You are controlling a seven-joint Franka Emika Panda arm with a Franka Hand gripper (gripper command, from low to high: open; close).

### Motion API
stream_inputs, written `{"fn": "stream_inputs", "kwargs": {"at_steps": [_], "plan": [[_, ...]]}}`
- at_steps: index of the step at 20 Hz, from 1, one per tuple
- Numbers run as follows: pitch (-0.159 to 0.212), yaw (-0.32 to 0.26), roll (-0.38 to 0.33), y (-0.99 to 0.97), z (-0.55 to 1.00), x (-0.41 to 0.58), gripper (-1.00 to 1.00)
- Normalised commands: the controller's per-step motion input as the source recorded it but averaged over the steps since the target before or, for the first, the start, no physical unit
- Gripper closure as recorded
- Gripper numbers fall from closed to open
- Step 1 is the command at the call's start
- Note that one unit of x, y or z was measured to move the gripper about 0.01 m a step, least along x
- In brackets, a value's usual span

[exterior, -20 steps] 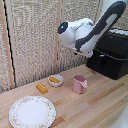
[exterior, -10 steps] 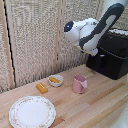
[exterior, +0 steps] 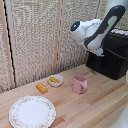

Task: Please go towards the air fryer and gently seize its handle using your gripper. Slowly reveal the interior of the air fryer by pulling the handle outward. Head to the bowl filled with hot dogs and firmly but gently grasp it. Carefully place it inside the now-open air fryer.

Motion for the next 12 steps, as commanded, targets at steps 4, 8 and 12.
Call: {"fn": "stream_inputs", "kwargs": {"at_steps": [4,8,12], "plan": [[0.000,0.111,0.000,-0.59,-0.22,-0.098,-1.00],[0.002,0.140,-0.001,-0.59,-0.20,-0.014,-1.00],[0.007,0.159,0.000,-0.61,-0.18,0.000,-1.00]]}}
